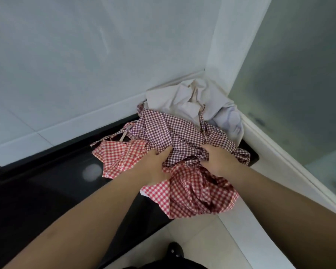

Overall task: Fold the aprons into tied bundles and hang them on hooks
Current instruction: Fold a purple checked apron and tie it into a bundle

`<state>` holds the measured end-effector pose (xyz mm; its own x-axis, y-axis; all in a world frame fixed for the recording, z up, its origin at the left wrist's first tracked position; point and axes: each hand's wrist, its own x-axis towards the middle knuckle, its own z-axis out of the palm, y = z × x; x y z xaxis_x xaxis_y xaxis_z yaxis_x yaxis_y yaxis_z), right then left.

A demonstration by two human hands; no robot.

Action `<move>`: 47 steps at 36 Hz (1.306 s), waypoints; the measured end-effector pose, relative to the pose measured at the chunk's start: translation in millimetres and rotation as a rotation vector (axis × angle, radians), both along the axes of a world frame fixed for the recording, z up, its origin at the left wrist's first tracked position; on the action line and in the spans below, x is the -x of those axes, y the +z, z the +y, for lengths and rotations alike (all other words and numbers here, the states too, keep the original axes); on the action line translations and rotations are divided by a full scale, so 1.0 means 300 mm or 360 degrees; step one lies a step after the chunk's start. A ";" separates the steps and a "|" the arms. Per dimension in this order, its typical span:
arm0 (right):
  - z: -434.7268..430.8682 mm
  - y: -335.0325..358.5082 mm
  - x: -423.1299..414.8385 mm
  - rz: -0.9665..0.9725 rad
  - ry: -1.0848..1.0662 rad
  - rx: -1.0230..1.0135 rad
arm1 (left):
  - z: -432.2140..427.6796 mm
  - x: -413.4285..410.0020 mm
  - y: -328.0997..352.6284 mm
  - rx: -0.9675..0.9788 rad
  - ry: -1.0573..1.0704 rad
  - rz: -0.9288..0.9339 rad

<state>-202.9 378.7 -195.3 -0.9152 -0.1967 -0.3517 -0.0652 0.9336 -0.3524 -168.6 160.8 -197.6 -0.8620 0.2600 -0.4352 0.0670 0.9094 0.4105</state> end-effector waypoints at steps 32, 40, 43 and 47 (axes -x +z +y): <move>-0.847 0.375 -0.205 0.0567 0.0450 0.0195 | -0.746 -0.429 0.459 -0.0627 0.1949 0.1714; -1.140 0.382 -0.372 0.0405 0.0507 0.0130 | -1.106 -0.773 0.407 -0.0386 0.2698 0.1532; -1.285 0.402 -0.502 0.0296 0.0339 0.0881 | -1.228 -0.894 0.351 -0.0239 0.2721 0.1148; -1.435 0.406 -0.638 -0.0107 0.0323 0.1340 | -1.344 -1.011 0.316 0.0001 0.2662 0.0712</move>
